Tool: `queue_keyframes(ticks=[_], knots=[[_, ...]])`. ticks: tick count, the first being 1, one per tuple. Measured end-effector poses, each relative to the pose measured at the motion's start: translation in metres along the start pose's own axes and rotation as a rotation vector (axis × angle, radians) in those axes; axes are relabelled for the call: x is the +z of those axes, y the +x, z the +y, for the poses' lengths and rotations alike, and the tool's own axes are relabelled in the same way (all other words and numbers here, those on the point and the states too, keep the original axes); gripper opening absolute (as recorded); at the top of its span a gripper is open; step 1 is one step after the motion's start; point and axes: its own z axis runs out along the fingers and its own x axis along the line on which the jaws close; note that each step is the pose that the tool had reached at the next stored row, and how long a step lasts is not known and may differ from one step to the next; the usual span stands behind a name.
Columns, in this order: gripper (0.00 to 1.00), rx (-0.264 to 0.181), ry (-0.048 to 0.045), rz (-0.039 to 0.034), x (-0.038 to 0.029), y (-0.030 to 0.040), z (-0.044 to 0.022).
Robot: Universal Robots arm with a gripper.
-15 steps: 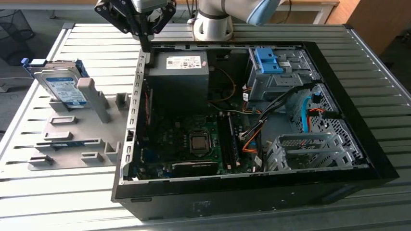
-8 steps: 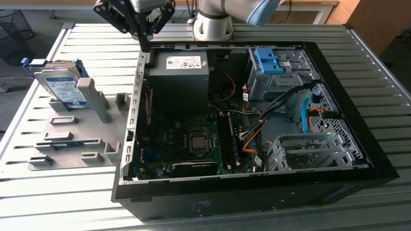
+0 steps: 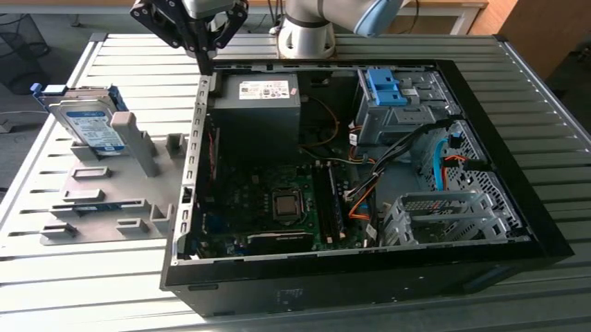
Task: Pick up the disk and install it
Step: 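Reach for the disk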
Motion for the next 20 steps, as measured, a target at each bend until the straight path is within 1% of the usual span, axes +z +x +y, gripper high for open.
queue_keyframes(ticks=[20], knots=[[0.11,0.0,0.0,0.0,0.0002,0.0105,-0.0008]])
